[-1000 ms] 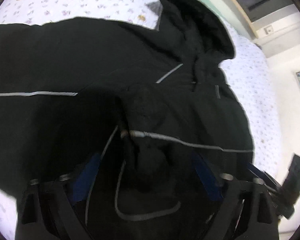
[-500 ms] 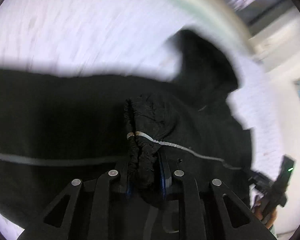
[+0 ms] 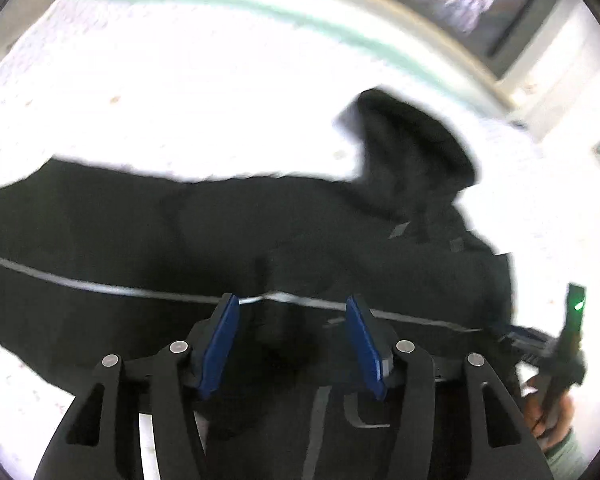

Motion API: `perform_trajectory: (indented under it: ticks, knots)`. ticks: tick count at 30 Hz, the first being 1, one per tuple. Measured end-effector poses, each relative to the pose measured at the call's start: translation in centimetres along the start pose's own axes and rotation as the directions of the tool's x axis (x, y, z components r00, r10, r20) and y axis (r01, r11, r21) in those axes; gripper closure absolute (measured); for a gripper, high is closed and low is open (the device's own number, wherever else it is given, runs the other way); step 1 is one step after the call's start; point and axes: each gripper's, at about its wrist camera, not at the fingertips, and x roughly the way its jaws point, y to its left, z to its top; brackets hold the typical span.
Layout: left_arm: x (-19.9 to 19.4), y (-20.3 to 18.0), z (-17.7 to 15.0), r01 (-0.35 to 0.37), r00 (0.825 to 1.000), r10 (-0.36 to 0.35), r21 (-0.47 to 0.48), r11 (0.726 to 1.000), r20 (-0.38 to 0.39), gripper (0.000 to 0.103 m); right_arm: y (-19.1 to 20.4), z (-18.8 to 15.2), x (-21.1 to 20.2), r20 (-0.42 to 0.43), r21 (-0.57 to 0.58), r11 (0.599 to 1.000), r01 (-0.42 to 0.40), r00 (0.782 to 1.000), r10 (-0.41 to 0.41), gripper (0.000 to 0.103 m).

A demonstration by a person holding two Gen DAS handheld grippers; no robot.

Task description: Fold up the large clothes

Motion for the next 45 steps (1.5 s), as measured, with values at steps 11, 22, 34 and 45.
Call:
perform_trajectory:
  ticks: [11, 22, 34, 45]
  knots:
    - [14.4, -3.4, -3.1, 0.009, 0.972, -0.010, -0.009, 1.000, -0.235, 0.046, 3.6, -5.4, 5.2, -0.099, -0.134, 0.988, 0.080, 0.991, -0.094, 0.039]
    - [5.3, -0.4, -3.1, 0.062, 0.986, -0.074, -0.081, 0.995, -0.150, 0.046, 3.7, -5.0, 5.6, -0.105, -0.159, 0.982, 0.098, 0.988, -0.116, 0.033]
    - [-10.4, 27.8, -5.7, -0.152, 0.974, 0.215, -0.506, 0.849, 0.068, 0.042, 7.2, -3.1, 4.2, -0.109, -0.064, 0.968, 0.243, 0.962, -0.249, 0.032]
    - [-8.1, 42.7, -4.6, 0.002, 0.983, 0.123, -0.667, 0.745, 0.139, 0.042, 16.6, -3.9, 3.6, -0.041, -0.168, 0.959, 0.227, 0.971, -0.237, 0.032]
